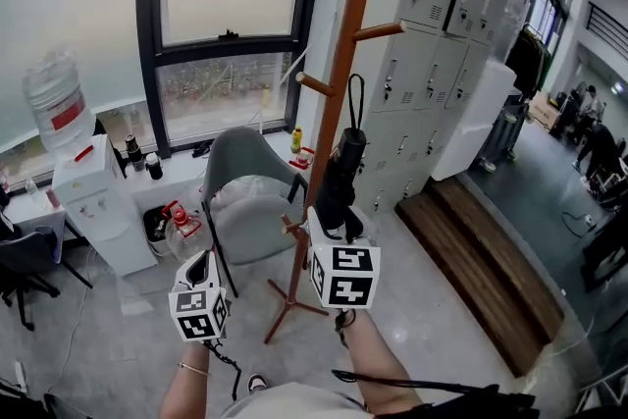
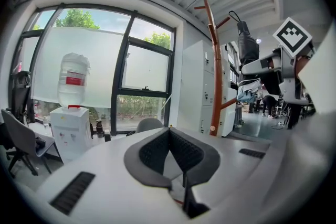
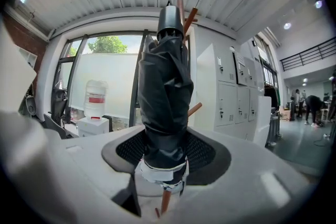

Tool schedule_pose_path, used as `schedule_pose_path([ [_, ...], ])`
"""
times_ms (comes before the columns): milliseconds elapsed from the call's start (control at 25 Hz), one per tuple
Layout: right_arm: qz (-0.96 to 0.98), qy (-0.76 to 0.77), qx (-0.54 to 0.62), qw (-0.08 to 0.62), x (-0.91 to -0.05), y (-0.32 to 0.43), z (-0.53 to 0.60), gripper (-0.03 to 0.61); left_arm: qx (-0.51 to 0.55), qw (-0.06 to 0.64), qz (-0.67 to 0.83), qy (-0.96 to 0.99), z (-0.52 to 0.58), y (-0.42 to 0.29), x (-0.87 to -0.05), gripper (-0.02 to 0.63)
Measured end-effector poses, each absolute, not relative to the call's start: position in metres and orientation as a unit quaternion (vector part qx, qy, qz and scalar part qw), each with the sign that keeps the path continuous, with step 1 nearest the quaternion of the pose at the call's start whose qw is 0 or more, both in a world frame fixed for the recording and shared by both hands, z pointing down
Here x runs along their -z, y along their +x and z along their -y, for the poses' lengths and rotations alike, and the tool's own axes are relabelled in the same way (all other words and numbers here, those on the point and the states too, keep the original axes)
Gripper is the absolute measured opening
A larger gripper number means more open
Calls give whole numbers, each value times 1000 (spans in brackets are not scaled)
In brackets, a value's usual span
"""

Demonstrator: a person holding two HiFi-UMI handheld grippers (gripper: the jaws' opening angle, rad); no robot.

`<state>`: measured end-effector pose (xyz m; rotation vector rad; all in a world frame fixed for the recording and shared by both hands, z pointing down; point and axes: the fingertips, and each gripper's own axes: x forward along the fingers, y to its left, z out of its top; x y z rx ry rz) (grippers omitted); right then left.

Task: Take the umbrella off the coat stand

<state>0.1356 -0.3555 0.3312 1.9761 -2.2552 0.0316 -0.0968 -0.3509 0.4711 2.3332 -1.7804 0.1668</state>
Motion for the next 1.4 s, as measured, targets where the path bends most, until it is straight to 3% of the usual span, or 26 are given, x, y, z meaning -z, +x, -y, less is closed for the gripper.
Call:
schedule_pose_path([
  [1400,532,841,-80,54,-365,397,216,218,-95,78,329,936,331,216,-464,5],
])
